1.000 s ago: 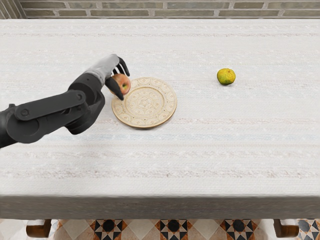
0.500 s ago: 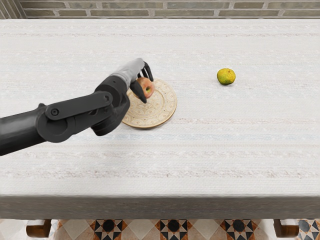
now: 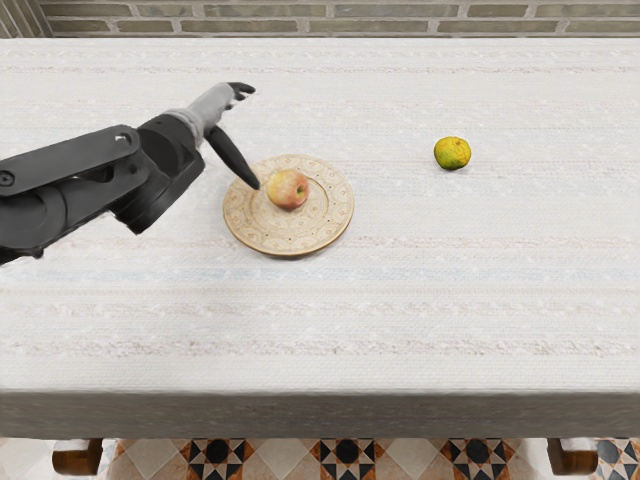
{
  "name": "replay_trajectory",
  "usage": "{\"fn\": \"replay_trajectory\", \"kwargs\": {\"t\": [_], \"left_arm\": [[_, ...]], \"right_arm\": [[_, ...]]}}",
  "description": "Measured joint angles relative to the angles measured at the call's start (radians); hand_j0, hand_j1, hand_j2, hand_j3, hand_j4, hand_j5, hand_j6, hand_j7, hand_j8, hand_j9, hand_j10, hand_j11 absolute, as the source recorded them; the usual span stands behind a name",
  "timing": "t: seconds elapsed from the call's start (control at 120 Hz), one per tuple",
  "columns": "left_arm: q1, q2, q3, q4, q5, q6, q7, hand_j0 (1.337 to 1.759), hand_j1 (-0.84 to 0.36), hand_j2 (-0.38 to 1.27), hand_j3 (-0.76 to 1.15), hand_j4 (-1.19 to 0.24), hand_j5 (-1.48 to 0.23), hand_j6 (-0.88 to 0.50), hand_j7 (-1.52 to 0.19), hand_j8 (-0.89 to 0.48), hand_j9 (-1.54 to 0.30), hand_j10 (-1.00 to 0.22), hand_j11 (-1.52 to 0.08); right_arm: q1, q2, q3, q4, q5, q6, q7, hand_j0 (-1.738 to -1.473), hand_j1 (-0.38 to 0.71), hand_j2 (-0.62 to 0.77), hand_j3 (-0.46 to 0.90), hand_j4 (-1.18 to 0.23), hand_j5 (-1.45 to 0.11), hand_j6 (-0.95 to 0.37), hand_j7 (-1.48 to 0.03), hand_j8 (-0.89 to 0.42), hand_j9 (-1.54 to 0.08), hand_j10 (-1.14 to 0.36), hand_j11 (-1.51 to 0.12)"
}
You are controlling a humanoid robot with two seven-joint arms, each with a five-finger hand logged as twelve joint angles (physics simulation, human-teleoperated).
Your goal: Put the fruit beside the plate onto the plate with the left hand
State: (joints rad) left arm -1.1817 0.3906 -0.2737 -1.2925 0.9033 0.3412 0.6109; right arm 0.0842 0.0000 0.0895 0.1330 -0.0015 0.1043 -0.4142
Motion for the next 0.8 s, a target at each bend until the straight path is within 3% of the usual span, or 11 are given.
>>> {"fn": "replay_trajectory", "kwargs": {"t": [0.1,0.233,0.392,0.458,0.542,0.8], "left_arm": [[0.010,0.121,-0.125,-0.075,-0.311,-0.225,0.000,1.658,0.27,0.03,0.00,-0.09,-0.12,-0.07,-0.12,-0.06,-0.12,-0.08,-0.12],[0.028,0.254,-0.220,-0.103,-0.730,-0.591,0.000,1.658,0.30,0.02,0.00,-0.06,-0.08,-0.05,-0.08,-0.04,-0.07,-0.05,-0.07],[0.157,0.379,-0.274,-0.111,-1.177,-0.866,0.000,1.658,0.31,0.01,0.00,-0.04,-0.05,-0.03,-0.05,-0.03,-0.05,-0.03,-0.05],[0.204,0.425,-0.293,-0.112,-1.267,-0.907,0.000,1.658,0.32,0.01,0.00,-0.03,-0.04,-0.03,-0.04,-0.03,-0.04,-0.03,-0.04],[0.212,0.476,-0.306,-0.112,-1.323,-0.932,0.000,1.658,0.32,0.01,0.00,-0.02,-0.03,-0.02,-0.03,-0.02,-0.03,-0.02,-0.03],[0.274,0.610,-0.315,-0.106,-1.367,-0.951,0.000,1.658,0.33,0.00,0.00,-0.02,-0.02,-0.01,-0.02,-0.01,-0.02,-0.02,-0.02]], "right_arm": [[0.000,0.000,0.000,0.000,0.000,0.000,0.000,-1.658,-0.35,0.00,0.00,0.00,0.00,0.00,0.00,0.00,0.00,0.00,0.00],[0.000,0.000,0.000,0.000,0.000,0.000,0.000,-1.658,-0.35,0.00,0.00,0.00,0.00,0.00,0.00,0.00,0.00,0.00,0.00],[0.001,0.000,0.000,0.000,0.000,0.000,0.000,-1.658,-0.35,0.00,0.00,0.00,0.00,0.00,0.00,0.00,0.00,0.00,0.00],[0.001,0.000,-0.001,0.000,0.000,0.000,0.000,-1.658,-0.35,0.00,0.00,0.00,0.00,0.00,0.00,0.00,0.00,0.00,0.00],[0.001,0.000,-0.001,0.000,-0.001,0.000,0.000,-1.658,-0.35,0.00,0.00,0.00,0.00,0.00,0.00,0.00,0.00,0.00,0.00],[0.002,0.000,-0.002,0.002,-0.001,0.000,0.000,-1.658,-0.35,0.00,0.00,0.00,0.00,0.00,0.00,0.00,0.00,0.00,0.00]]}}
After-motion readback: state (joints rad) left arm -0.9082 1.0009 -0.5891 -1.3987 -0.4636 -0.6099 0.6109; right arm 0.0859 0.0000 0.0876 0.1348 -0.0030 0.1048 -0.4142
